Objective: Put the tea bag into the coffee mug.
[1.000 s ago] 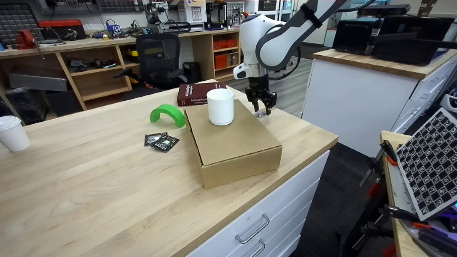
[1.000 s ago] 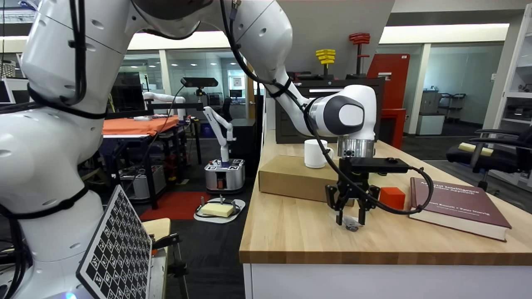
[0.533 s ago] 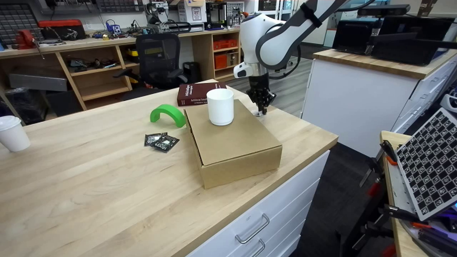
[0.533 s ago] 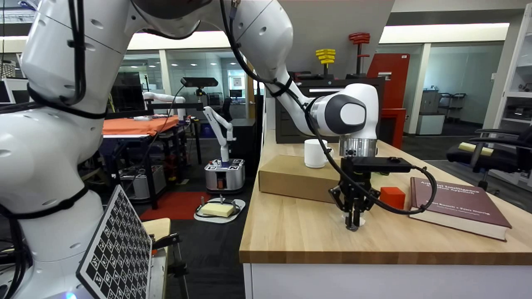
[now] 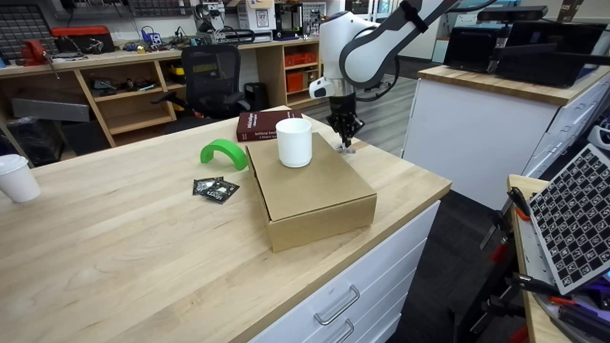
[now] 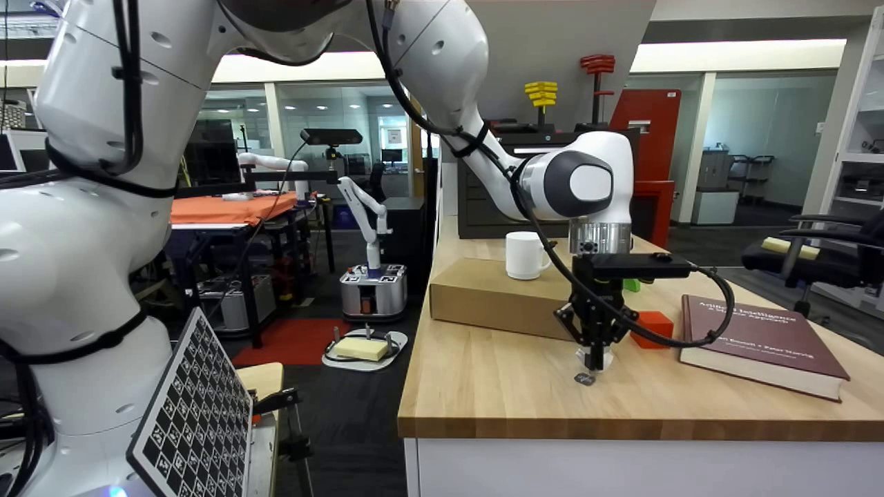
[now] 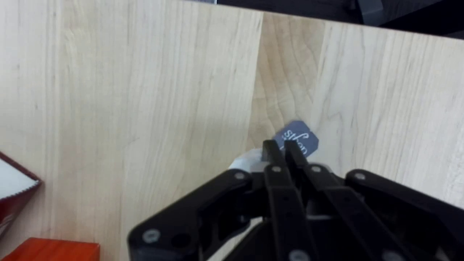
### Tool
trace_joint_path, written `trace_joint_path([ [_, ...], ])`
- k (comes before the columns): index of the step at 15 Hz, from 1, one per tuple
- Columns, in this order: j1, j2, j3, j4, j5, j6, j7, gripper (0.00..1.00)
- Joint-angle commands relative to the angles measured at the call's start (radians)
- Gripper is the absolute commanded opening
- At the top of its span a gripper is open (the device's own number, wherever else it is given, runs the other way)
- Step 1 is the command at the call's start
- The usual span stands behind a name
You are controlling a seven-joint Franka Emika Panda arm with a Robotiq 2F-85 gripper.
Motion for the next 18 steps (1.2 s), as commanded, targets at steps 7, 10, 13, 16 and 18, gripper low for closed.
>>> trace_joint_path([
  [7,0.005,-0.100,0.001,0.024,-0.002,0.062,0.065,0.02],
  [10,0.009,-0.109,-0.003,0.026,-0.006,0.091,0.104,0.02],
  [13,0.011,-0.112,-0.003,0.028,-0.005,0.123,0.150,0.02],
  [16,0.021,-0.135,-0.006,0.017,-0.008,0.117,0.224,0.02],
  [18,0.028,-0.155,-0.008,0.005,-0.023,0.106,0.269,0.02],
])
